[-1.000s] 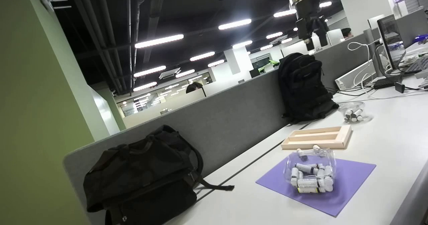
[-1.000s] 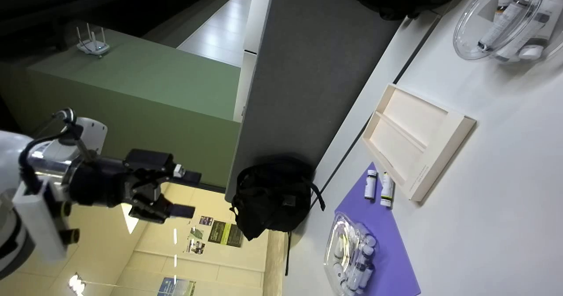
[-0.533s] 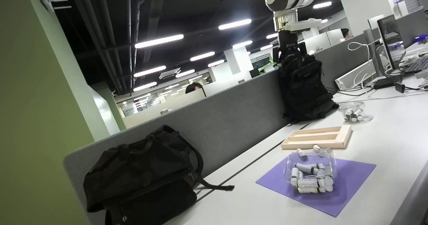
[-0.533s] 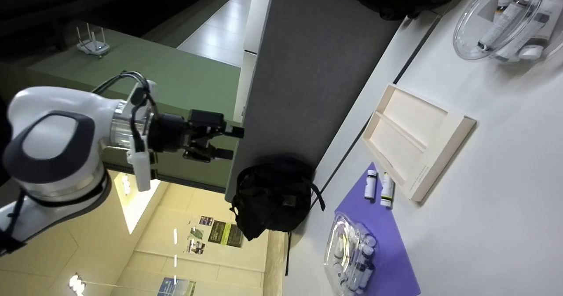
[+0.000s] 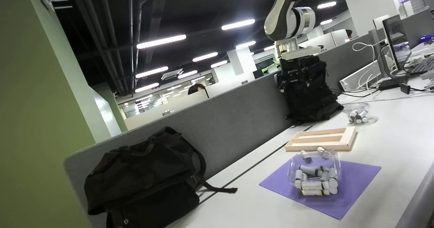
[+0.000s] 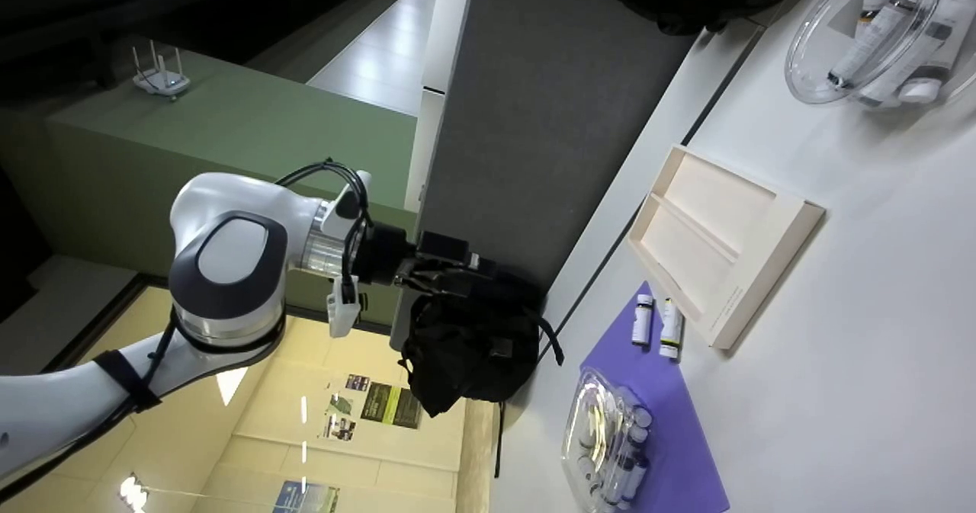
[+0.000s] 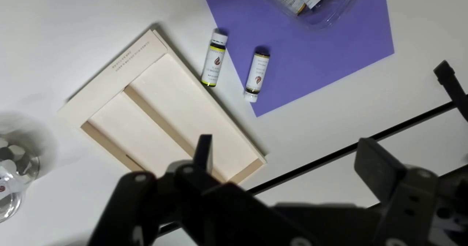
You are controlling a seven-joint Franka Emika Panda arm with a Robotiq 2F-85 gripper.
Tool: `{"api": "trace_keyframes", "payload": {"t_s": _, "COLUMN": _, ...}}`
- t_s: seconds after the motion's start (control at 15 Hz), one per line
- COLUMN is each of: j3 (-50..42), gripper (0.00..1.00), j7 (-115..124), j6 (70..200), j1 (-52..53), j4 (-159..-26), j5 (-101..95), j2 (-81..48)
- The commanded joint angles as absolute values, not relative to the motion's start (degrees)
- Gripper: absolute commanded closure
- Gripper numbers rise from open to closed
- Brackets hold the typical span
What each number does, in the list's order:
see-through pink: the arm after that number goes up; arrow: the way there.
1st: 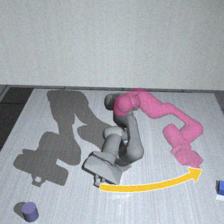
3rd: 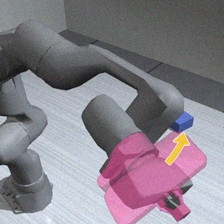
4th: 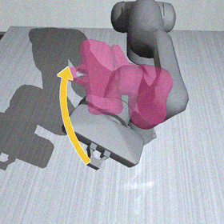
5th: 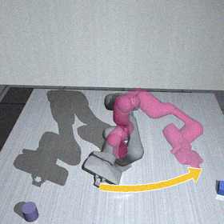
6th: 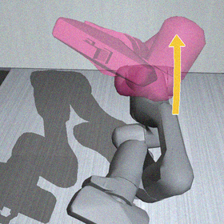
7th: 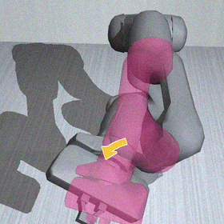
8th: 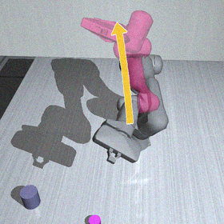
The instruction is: Put a bottle on the tray
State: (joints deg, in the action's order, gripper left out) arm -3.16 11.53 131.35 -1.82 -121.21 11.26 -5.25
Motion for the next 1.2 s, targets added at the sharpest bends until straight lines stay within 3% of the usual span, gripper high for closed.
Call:
{"api": "trace_keyframes", "payload": {"t_s": 0.0, "j3": -2.97, "gripper": 0.0, "j7": 11.58, "j6": 131.24, "j1": -2.08, "j4": -121.09, "j5": 11.23, "j2": -5.11}}
{"api": "trace_keyframes", "payload": {"t_s": 1.13, "j3": 2.07, "gripper": 0.0, "j7": 14.91, "j6": 153.61, "j1": -1.89, "j4": -118.31, "j5": 25.38, "j2": -32.78}}
